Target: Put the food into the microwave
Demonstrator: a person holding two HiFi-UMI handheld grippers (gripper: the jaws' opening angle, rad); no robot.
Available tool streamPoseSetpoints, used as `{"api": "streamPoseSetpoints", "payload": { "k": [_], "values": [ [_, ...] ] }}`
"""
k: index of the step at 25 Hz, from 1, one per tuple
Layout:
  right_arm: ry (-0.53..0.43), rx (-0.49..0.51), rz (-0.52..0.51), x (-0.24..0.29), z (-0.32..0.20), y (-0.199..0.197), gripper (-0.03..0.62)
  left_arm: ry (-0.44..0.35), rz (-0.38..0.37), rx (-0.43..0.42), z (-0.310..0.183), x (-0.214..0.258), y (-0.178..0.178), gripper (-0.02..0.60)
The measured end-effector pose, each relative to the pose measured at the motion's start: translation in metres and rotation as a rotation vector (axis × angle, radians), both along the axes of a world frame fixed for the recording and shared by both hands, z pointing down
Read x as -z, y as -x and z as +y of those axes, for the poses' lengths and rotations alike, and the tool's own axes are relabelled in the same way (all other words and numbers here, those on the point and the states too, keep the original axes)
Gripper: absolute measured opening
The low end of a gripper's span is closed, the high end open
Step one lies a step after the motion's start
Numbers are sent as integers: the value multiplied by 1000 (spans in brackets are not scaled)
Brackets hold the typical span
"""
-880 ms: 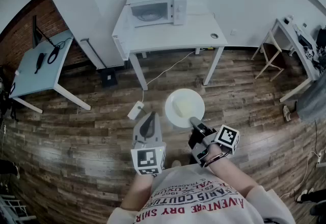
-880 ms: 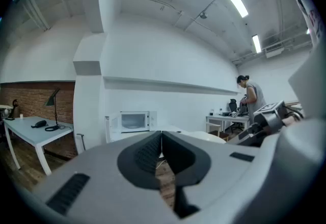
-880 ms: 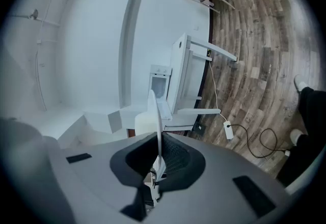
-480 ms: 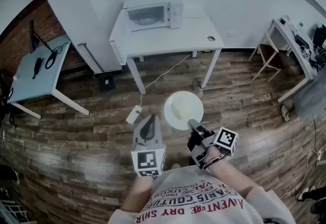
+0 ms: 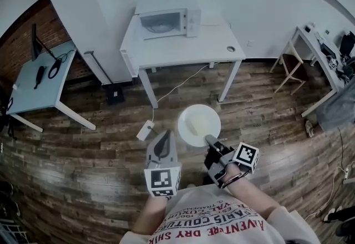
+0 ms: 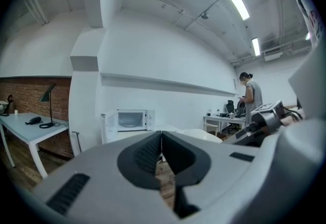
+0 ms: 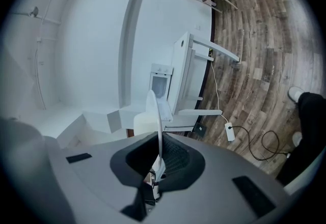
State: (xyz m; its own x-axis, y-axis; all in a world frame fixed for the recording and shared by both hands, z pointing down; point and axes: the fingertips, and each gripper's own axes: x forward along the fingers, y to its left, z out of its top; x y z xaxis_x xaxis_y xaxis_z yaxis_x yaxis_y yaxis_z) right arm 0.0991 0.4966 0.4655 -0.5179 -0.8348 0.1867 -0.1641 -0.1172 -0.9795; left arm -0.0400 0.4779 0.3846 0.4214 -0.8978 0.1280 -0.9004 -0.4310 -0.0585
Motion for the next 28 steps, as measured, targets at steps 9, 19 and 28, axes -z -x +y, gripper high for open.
{"api": "streamPoseSetpoints", "payload": {
  "k": [9,19,28],
  "values": [
    [72,45,2,-30,-35,-10,20,9,102,67,-31,-9,2,6],
    [54,139,-7,-22,-165,-32,20,-17,74,163,-151,-1,-23,6],
    [42,236,9,-9,-295,-65,20,-6,76,252,-269,6,-52,6]
  ]
}}
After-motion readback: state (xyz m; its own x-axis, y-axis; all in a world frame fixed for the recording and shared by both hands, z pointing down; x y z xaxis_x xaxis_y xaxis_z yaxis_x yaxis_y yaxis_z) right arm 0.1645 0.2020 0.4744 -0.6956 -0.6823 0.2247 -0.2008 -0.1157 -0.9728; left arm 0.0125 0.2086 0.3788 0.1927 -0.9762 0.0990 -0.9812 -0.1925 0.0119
